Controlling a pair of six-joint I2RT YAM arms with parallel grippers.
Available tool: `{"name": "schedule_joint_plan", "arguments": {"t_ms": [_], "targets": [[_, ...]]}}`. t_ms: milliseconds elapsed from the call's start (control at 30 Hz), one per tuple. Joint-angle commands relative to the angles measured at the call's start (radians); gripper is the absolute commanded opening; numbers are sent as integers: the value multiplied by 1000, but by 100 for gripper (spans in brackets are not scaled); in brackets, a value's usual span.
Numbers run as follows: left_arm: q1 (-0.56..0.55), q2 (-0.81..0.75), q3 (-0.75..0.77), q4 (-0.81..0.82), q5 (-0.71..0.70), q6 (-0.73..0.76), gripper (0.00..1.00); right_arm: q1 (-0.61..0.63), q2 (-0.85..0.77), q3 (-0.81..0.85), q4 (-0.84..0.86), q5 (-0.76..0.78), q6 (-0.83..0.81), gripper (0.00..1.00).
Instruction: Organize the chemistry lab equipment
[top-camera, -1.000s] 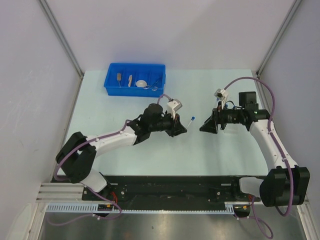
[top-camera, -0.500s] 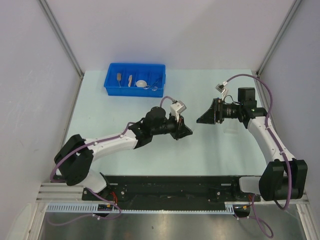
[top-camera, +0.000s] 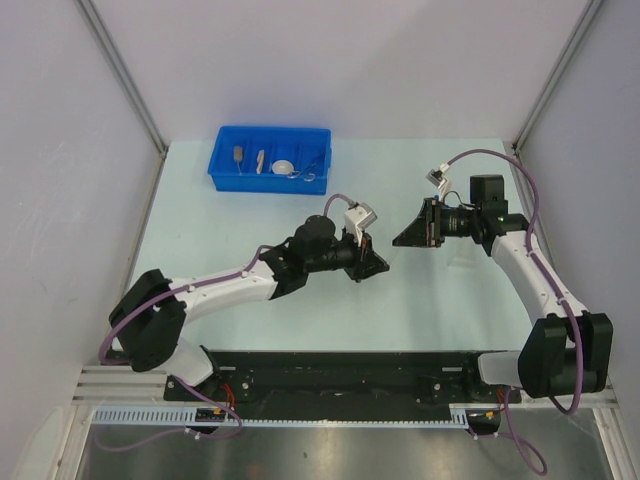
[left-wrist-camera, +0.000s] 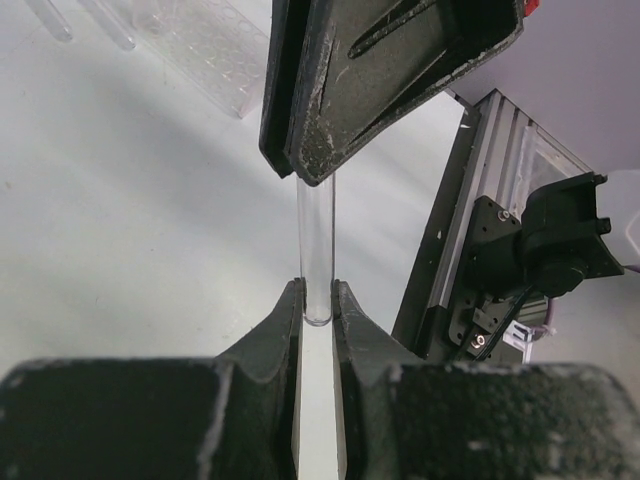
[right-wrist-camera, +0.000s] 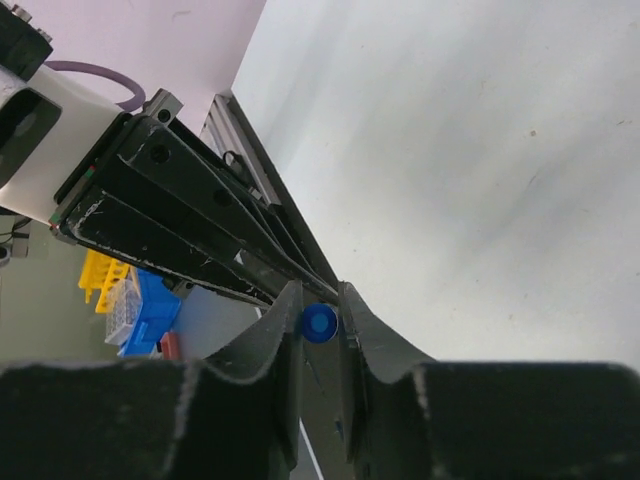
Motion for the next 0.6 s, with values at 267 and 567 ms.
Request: {"name": "schedule_joint_plan", "arguments": {"t_ms": [267,567], "targets": [[-6,-101,26,-43,-148,-26,67,-21,-73,56,-82,141,-153,1],[195,-343,-102,-171,-194,-26,100,-254,-171,55,-72,422,-347,2]]}}
